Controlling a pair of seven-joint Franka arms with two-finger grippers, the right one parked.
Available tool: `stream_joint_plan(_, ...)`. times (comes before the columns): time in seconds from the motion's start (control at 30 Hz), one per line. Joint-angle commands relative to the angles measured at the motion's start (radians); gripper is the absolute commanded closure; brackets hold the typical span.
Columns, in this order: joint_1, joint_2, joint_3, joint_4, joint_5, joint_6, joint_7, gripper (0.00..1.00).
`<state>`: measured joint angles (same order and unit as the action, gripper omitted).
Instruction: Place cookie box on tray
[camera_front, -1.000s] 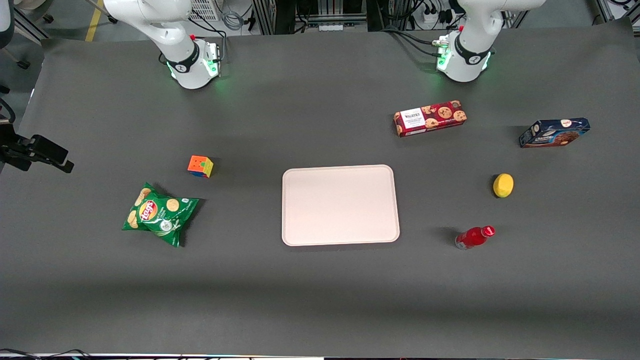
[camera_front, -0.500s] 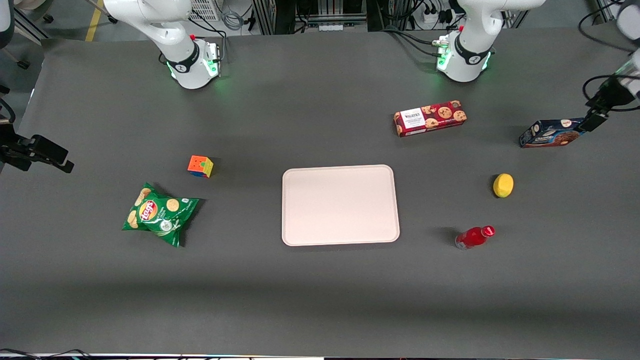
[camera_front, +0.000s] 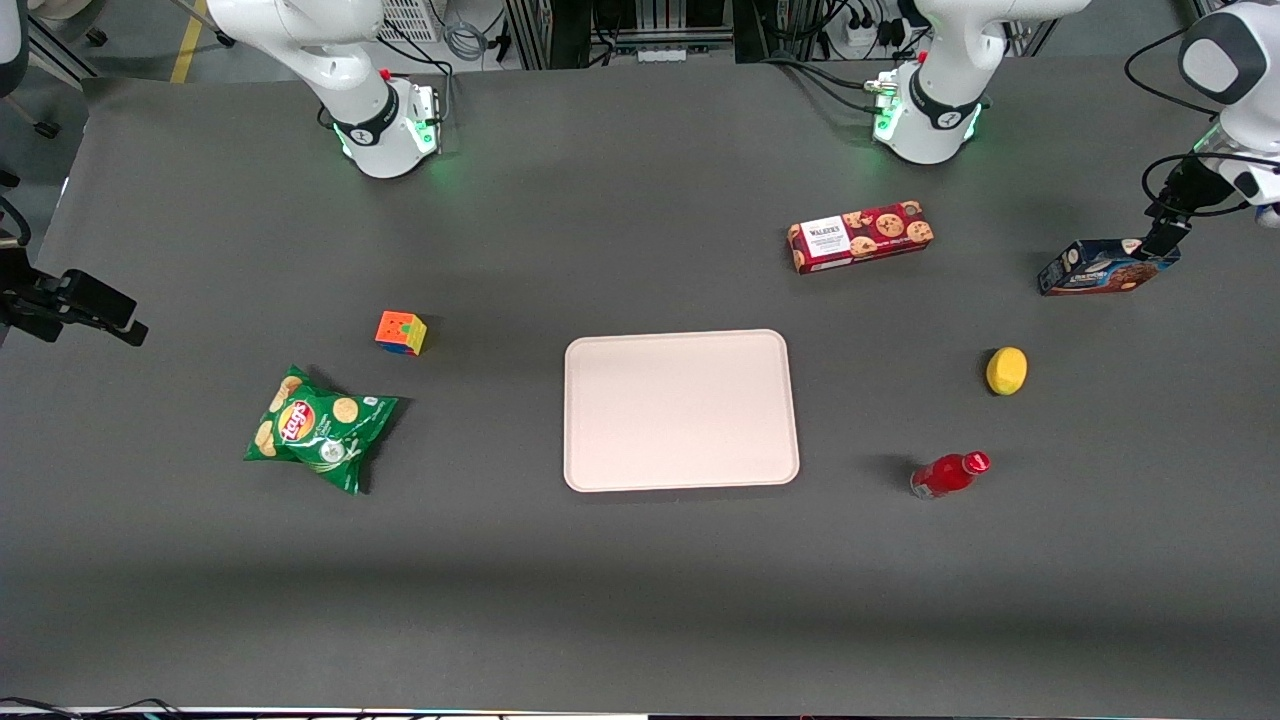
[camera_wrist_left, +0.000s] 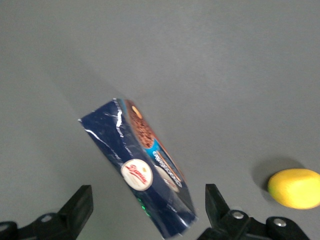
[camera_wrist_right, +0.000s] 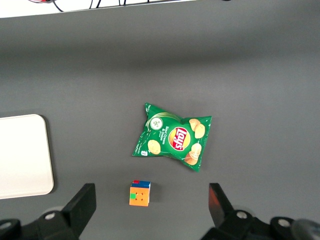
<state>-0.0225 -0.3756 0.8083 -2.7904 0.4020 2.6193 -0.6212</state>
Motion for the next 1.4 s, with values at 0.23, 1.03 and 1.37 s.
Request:
stream_joint_plan(0.23,0.003,0.17,0.005,-0.067,0.012,0.254,0.0,0.0)
stream_joint_plan(1.03,-0.008,0.193,-0.023,-0.058,0.012,0.266,-0.014,1.0)
stream_joint_plan(1.37,-0.019,0.129,-0.201,0.104,-0.008,-0.002,-0.014,1.0)
